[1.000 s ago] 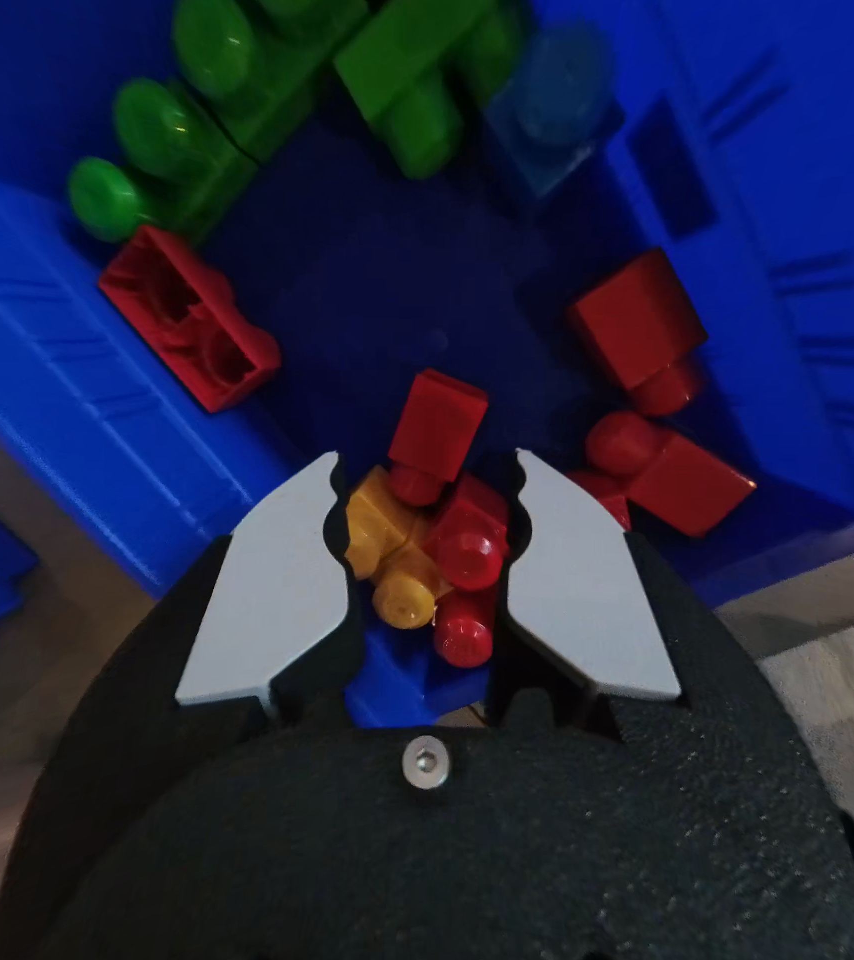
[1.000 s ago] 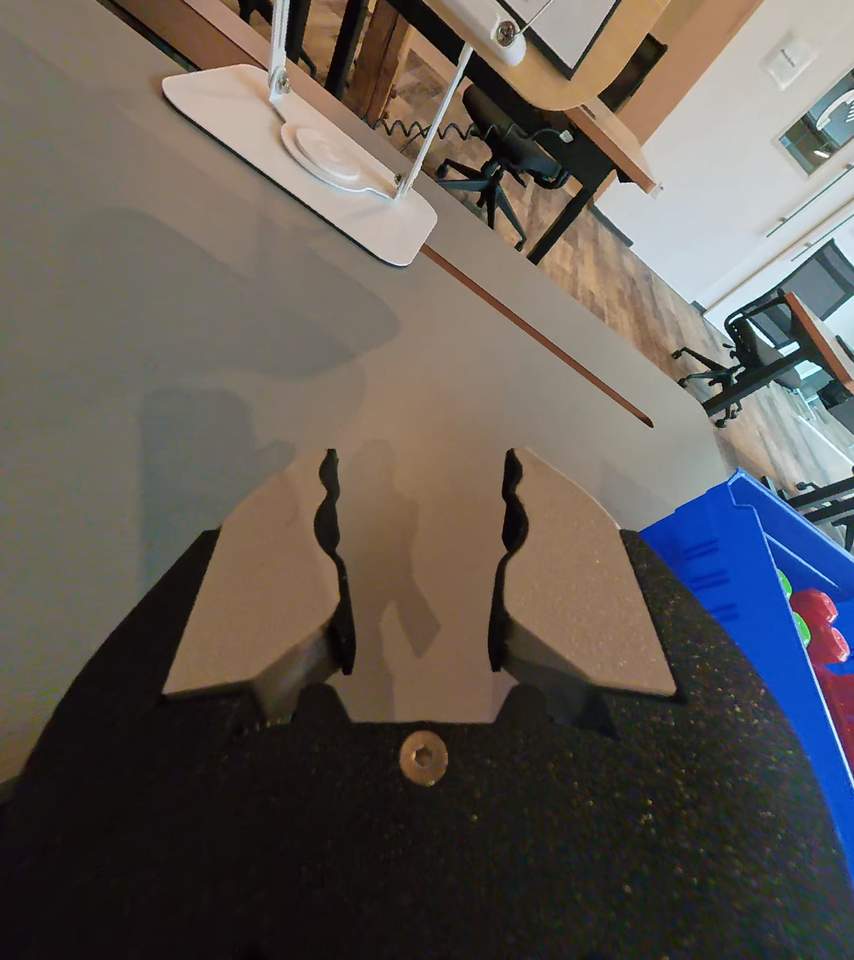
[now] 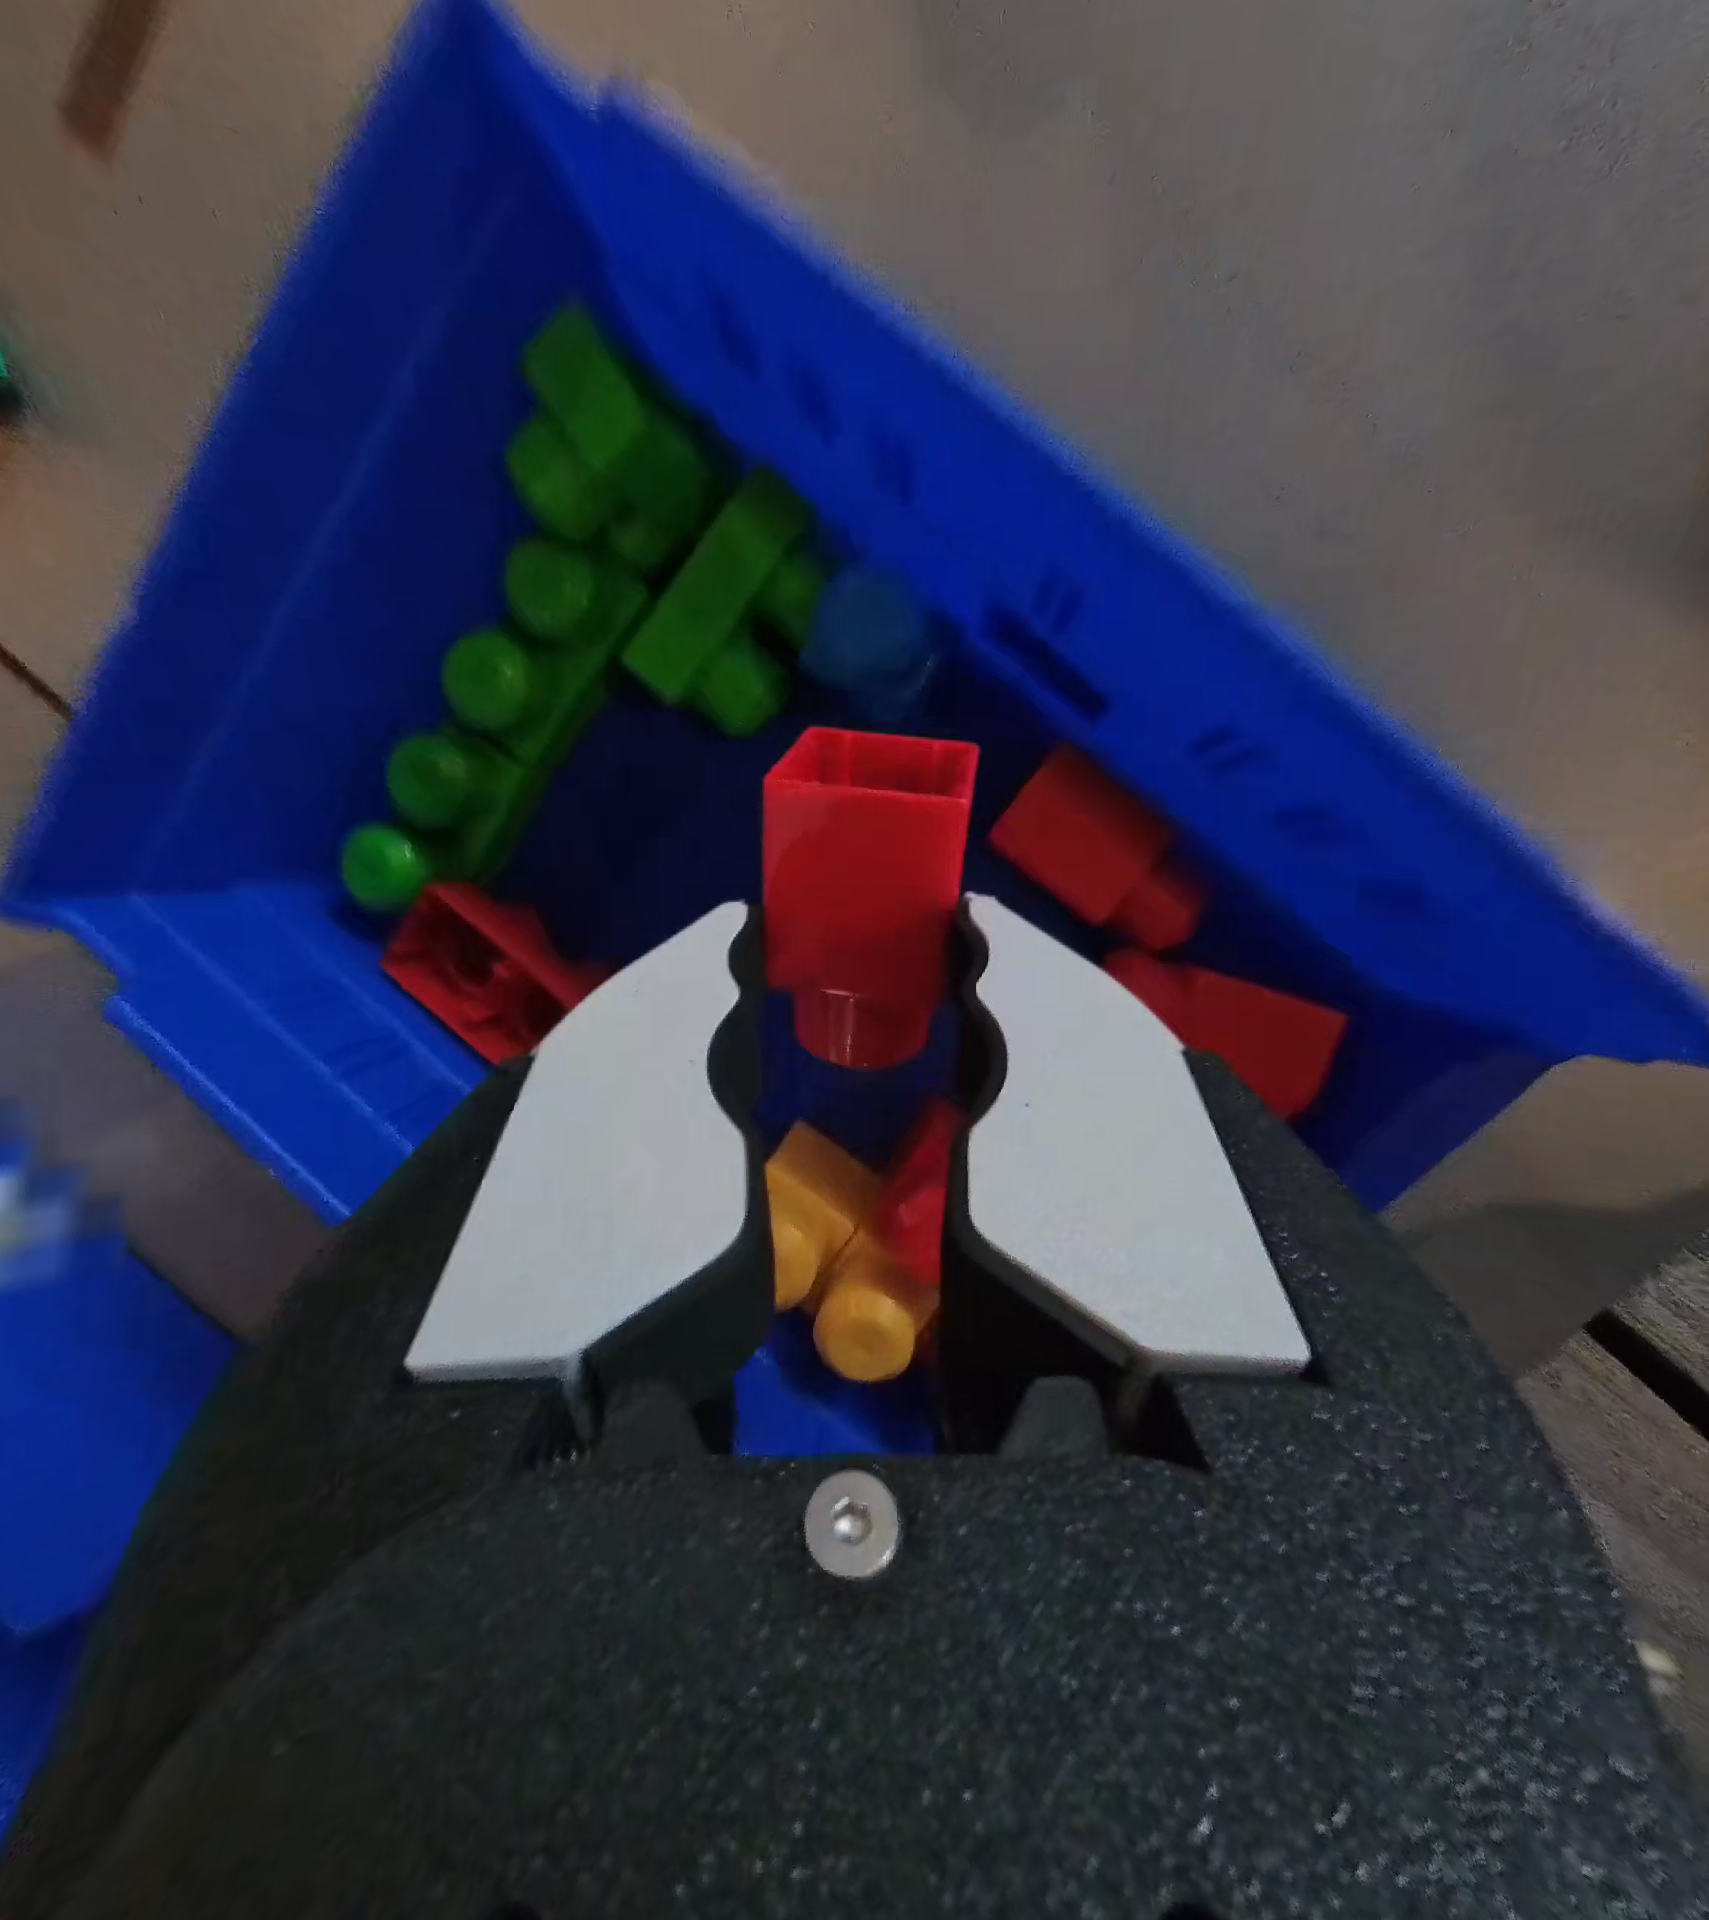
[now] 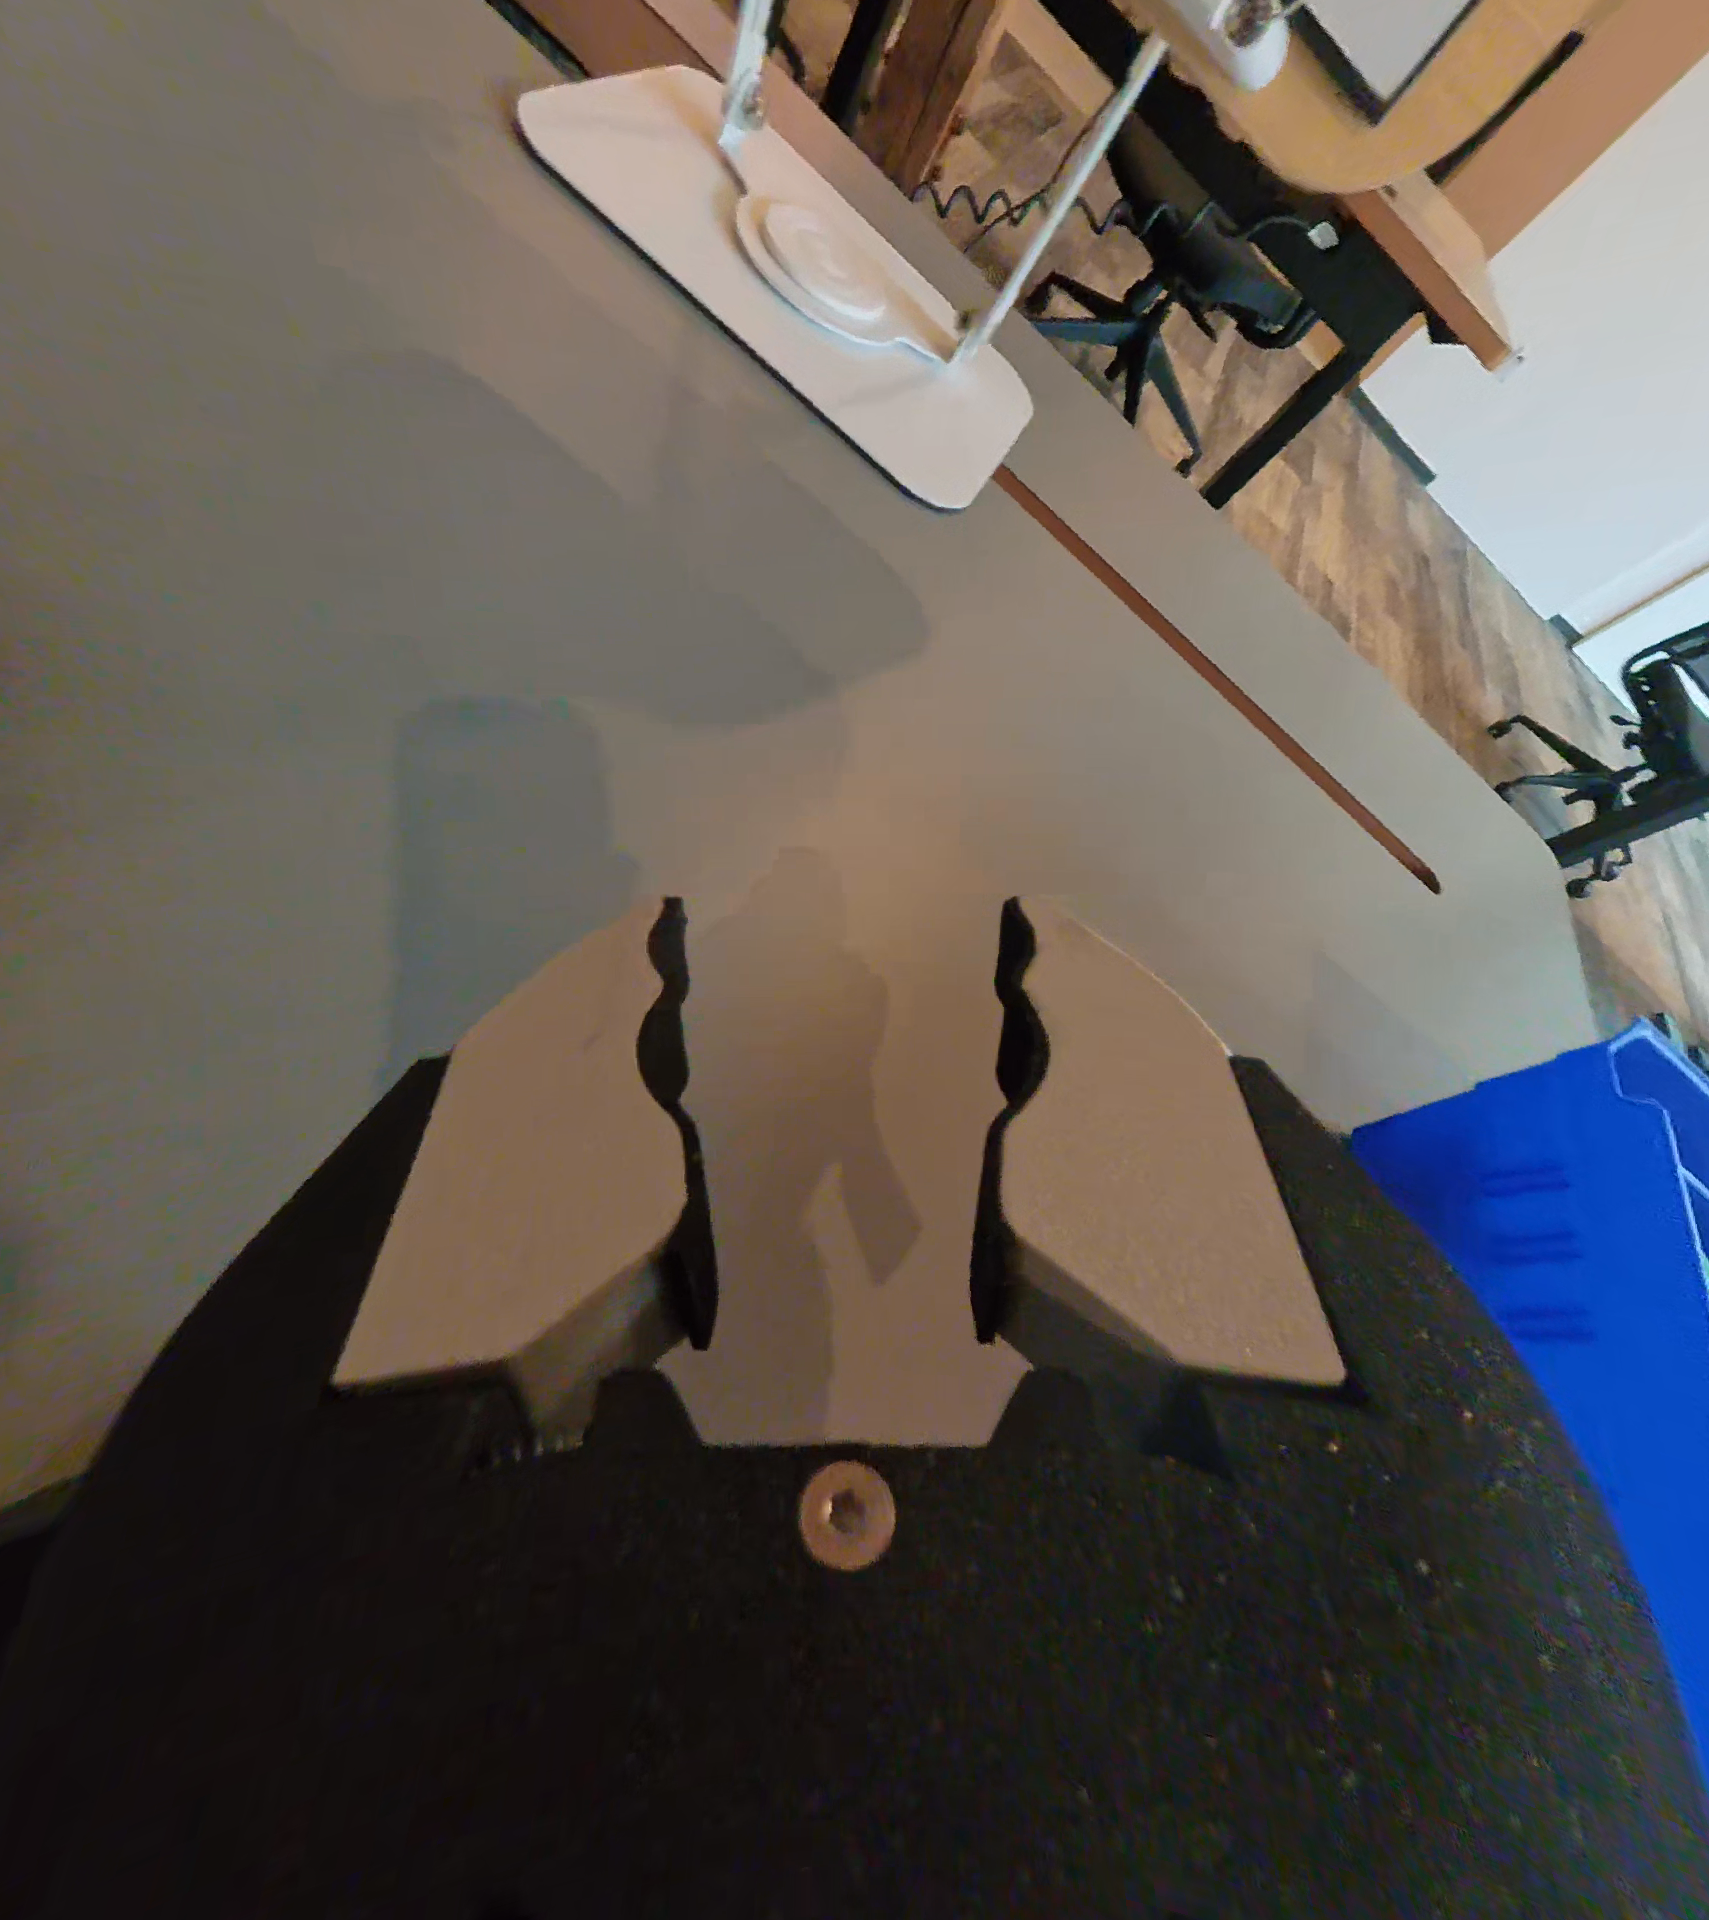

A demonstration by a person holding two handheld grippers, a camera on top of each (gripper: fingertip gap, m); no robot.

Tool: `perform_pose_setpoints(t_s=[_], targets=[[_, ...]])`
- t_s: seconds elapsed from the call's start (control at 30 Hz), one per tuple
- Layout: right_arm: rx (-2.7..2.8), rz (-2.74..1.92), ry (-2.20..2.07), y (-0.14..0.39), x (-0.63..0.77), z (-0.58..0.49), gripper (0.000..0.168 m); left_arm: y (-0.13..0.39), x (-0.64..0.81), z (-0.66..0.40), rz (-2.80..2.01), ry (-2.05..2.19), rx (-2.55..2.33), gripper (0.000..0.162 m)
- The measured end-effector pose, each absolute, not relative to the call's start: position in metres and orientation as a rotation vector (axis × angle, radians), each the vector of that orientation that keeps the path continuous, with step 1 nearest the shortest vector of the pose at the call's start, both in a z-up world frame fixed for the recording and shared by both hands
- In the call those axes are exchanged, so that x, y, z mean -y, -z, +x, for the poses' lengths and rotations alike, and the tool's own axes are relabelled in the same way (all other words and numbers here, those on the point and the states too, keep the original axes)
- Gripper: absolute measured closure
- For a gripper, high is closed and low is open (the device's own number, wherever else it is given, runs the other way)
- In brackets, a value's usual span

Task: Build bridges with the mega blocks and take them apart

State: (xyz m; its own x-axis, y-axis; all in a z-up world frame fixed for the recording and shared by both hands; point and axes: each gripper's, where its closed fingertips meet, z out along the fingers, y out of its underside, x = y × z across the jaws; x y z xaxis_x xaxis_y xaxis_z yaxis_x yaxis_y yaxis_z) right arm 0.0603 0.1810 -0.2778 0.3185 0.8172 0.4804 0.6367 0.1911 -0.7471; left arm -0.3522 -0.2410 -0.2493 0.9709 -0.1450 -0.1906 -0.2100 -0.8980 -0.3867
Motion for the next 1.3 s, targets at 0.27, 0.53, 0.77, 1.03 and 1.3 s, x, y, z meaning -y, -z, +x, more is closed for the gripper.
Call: perform_pose_setpoints(t_s=[0.27, 0.53, 0.77, 1.03, 1.3], targets=[[1.598, -1.459, -0.442, 0.26, -0.129, 0.041, 0.112, 0.185, 0.159, -0.263, -2.373, -0.163, -0.589, 0.128], [1.844, -1.24, -0.89, 0.209, -0.04, 0.014, 0.111, 0.177, 0.09, -0.164, -2.167, -0.063, -0.823, 0.128], [1.976, -1.04, -0.998, 0.186, 0.014, -0.012, 0.109, 0.199, 0.056, -0.096, -2.126, 0.014, -0.977, 0.128], [2.074, -1.017, -0.946, 0.204, 0.033, -0.035, 0.11, 0.214, 0.038, -0.06, -2.101, 0.058, -1.066, 0.128], [2.097, -1.004, -0.91, 0.214, 0.034, -0.043, 0.132, 0.22, 0.031, -0.044, -2.086, 0.079, -1.116, 0.128]])
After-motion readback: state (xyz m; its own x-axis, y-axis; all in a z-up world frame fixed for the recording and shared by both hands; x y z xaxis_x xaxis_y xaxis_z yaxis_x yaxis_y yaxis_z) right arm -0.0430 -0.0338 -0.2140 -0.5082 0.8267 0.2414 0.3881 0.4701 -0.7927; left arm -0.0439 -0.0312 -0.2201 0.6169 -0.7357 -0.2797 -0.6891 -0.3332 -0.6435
